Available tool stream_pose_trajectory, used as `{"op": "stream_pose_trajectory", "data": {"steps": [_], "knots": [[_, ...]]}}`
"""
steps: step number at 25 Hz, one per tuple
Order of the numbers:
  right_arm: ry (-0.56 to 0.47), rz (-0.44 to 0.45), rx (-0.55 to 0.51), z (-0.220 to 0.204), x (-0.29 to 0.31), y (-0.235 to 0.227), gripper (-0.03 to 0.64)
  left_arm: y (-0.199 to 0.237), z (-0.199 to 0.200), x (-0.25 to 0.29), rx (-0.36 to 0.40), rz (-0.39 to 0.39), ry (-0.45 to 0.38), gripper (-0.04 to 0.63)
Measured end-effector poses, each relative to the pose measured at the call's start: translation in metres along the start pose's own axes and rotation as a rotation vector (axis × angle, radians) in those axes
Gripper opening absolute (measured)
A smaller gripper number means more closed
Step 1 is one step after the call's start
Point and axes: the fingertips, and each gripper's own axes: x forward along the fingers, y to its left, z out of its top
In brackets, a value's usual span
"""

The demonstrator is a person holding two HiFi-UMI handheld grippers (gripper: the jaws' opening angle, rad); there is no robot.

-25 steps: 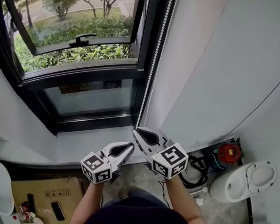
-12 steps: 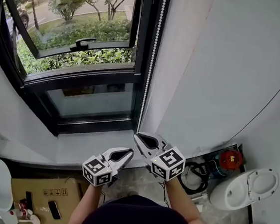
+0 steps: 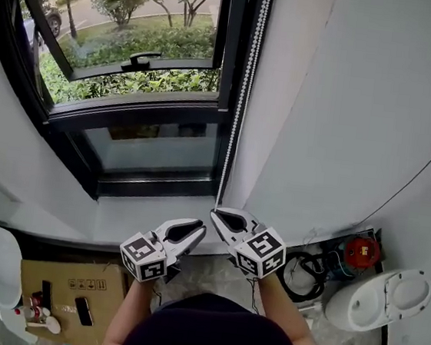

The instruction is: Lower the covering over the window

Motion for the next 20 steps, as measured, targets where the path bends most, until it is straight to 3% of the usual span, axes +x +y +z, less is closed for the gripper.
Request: {"op": "stream_pose_trajectory", "data": {"steps": [12, 20], "knots": [[0.173, 0.073, 0.003, -0.074, 0.002, 0.028, 0.012, -0.005, 0.009, -0.005, 0.004, -0.035, -0.016, 0.061], [0.164, 0.157, 0.044, -0.084, 0.004, 0.038, 0.012, -0.009, 0.009, -0.001, 0.019, -0.078, 0.012, 0.094]]}}
